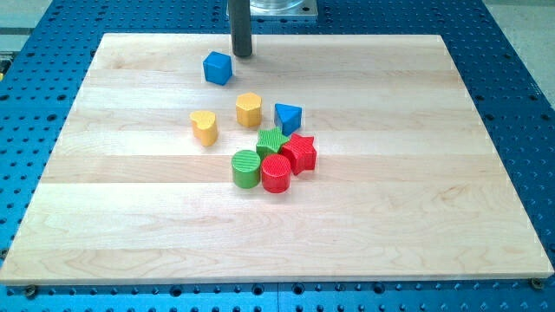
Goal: Move the cube into the heart
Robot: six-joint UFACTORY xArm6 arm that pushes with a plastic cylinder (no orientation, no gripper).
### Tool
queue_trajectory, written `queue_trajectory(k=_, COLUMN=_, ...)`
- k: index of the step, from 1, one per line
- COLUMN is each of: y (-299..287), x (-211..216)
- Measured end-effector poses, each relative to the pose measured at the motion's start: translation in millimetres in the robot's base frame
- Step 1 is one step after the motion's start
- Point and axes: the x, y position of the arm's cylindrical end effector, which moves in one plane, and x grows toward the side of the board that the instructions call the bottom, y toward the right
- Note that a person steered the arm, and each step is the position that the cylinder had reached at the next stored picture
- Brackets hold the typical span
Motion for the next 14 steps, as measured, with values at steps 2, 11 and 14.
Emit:
queue_trajectory(k=2, y=-31.9, x=17.2)
queue_trajectory(k=11, y=-49.0, x=170.0)
queue_trajectory(k=14, y=-157.6, x=171.7)
